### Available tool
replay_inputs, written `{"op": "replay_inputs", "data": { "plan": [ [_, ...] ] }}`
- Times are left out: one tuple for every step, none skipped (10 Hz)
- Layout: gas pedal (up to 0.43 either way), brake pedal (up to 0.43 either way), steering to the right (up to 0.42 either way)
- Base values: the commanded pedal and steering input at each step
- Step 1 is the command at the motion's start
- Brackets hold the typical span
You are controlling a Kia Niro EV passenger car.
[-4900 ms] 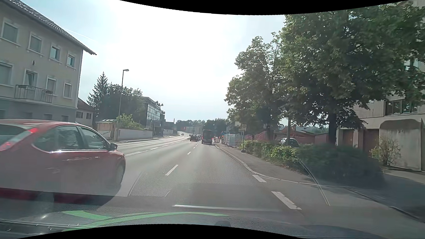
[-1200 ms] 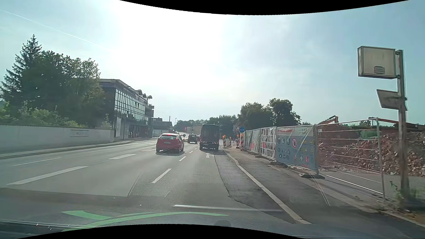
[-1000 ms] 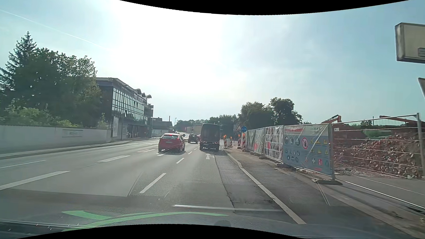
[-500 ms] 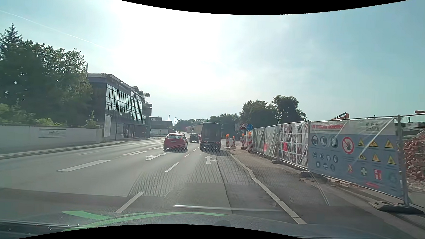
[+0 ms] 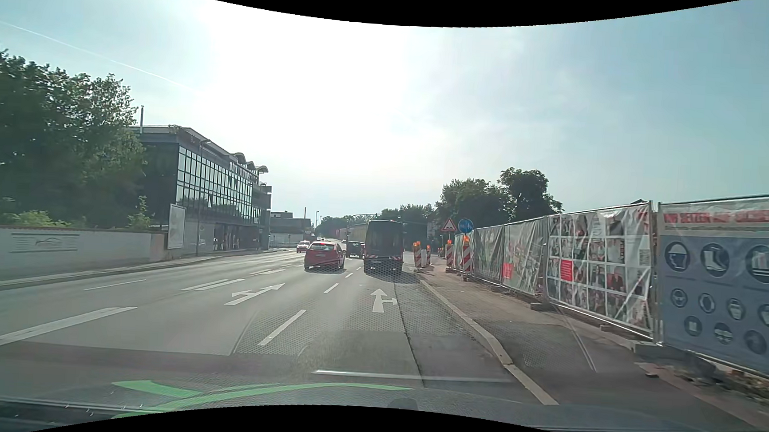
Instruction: Follow the waypoints while adhering to traffic rules and regulations
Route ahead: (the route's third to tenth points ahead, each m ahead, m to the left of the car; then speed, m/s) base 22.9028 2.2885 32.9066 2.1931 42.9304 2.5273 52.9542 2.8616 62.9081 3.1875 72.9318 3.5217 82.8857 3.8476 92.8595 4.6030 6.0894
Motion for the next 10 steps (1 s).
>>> {"op": "replay_inputs", "data": {
  "plan": [
    [0.169, 0.0, -0.006],
    [0.169, 0.0, -0.006],
    [0.169, 0.0, -0.006],
    [0.169, 0.0, -0.005],
    [0.169, 0.0, -0.006],
    [0.157, 0.0, -0.006],
    [0.11, 0.0, -0.006],
    [0.11, 0.0, -0.006],
    [0.11, 0.0, -0.006],
    [0.118, 0.0, -0.005]
  ]
}}
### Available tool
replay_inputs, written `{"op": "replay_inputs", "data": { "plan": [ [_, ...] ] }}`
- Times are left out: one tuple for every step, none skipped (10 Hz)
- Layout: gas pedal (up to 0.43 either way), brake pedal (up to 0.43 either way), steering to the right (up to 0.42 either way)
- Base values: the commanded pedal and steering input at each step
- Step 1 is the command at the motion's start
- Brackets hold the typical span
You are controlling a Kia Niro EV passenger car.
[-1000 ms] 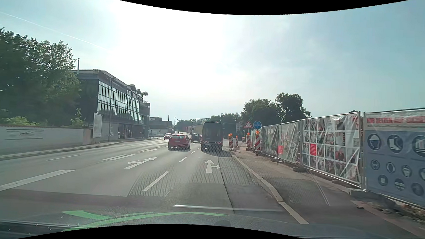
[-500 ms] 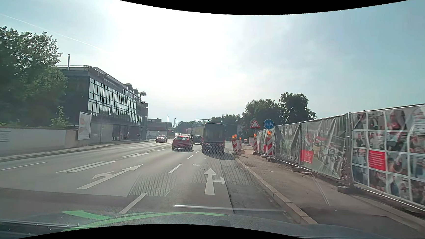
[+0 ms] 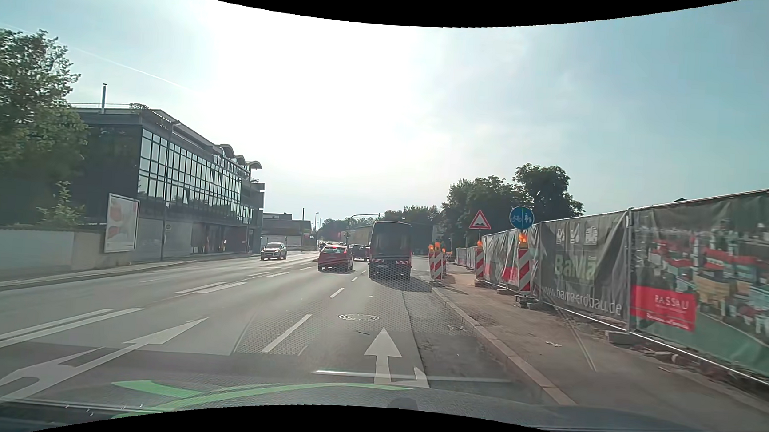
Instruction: Follow the waypoints while adhering to traffic rules and regulations
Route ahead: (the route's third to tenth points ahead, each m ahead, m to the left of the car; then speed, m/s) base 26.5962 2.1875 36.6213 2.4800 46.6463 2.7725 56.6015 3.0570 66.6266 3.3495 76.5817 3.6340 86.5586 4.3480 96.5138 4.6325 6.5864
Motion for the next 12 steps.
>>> {"op": "replay_inputs", "data": {
  "plan": [
    [0.118, 0.0, -0.005],
    [0.118, 0.0, -0.005],
    [0.118, 0.0, -0.005],
    [0.118, 0.0, -0.005],
    [0.118, 0.0, -0.004],
    [0.098, 0.0, -0.003],
    [0.098, 0.0, 0.0],
    [0.098, 0.0, 0.002],
    [0.098, 0.0, 0.002],
    [0.059, 0.0, 0.003],
    [0.039, 0.0, 0.005],
    [0.039, 0.0, 0.008]
  ]
}}
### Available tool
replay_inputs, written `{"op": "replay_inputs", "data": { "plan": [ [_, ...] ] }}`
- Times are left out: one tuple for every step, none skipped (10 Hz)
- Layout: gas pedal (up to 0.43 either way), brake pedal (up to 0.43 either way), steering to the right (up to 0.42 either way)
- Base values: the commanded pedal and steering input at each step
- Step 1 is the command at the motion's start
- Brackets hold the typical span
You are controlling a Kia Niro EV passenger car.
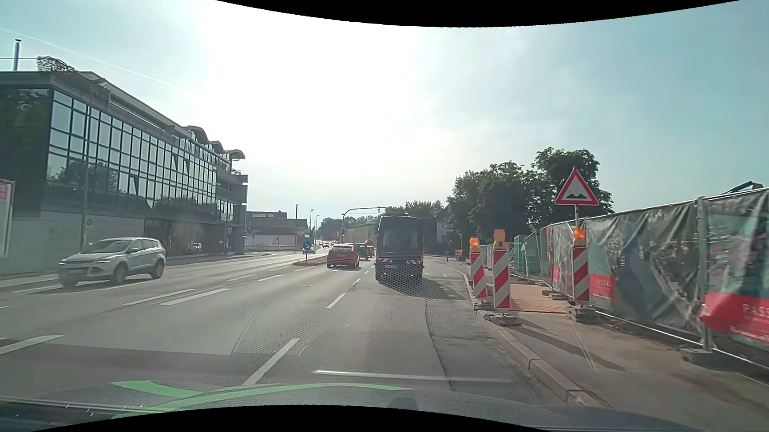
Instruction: Follow the waypoints while adhering to traffic rules and regulations
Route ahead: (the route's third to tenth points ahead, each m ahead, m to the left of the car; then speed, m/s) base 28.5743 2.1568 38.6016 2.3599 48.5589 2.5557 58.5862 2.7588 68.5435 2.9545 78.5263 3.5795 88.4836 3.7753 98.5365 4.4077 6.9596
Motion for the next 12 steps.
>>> {"op": "replay_inputs", "data": {
  "plan": [
    [0.008, 0.0, 0.012],
    [0.0, 0.0, 0.014],
    [0.0, 0.0, 0.018],
    [0.0, 0.0, 0.02],
    [0.0, 0.0, 0.02],
    [0.0, 0.0, 0.019],
    [0.0, 0.0, 0.018],
    [0.02, 0.0, 0.018],
    [0.067, 0.0, 0.018],
    [0.067, 0.0, 0.018],
    [0.067, 0.0, 0.018],
    [0.118, 0.0, 0.018]
  ]
}}
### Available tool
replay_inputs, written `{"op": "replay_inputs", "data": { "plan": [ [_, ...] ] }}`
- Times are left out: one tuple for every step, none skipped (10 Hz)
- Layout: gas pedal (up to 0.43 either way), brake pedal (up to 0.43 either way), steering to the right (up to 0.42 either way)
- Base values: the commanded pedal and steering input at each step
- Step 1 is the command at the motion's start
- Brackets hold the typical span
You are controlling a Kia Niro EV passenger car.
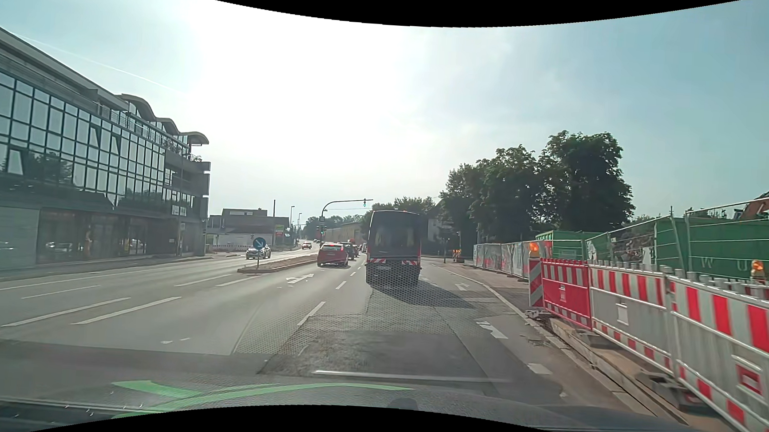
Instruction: Follow the waypoints while adhering to traffic rules and regulations
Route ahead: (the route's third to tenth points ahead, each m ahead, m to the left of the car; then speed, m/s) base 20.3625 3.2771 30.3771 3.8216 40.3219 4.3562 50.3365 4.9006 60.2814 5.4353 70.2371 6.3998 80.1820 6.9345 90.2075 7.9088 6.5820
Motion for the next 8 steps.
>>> {"op": "replay_inputs", "data": {
  "plan": [
    [0.13, 0.0, 0.017],
    [0.13, 0.0, 0.015],
    [0.118, 0.0, 0.011],
    [0.118, 0.0, 0.009],
    [0.118, 0.0, 0.006],
    [0.118, 0.0, 0.001],
    [0.118, 0.0, -0.001],
    [0.118, 0.0, -0.001]
  ]
}}
